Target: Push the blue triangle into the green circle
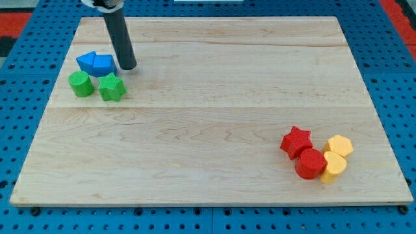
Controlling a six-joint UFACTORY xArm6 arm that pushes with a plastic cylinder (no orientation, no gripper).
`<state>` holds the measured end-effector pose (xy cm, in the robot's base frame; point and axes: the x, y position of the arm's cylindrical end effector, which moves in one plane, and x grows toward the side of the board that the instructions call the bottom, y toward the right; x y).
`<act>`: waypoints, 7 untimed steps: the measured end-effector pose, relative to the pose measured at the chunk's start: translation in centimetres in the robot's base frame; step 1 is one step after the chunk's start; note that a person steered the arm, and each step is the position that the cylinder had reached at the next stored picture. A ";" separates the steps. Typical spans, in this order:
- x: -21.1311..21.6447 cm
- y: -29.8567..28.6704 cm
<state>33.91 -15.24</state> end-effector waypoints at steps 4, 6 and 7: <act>-3.4 -8.8; -1.2 -8.9; -0.5 -8.8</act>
<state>33.44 -24.04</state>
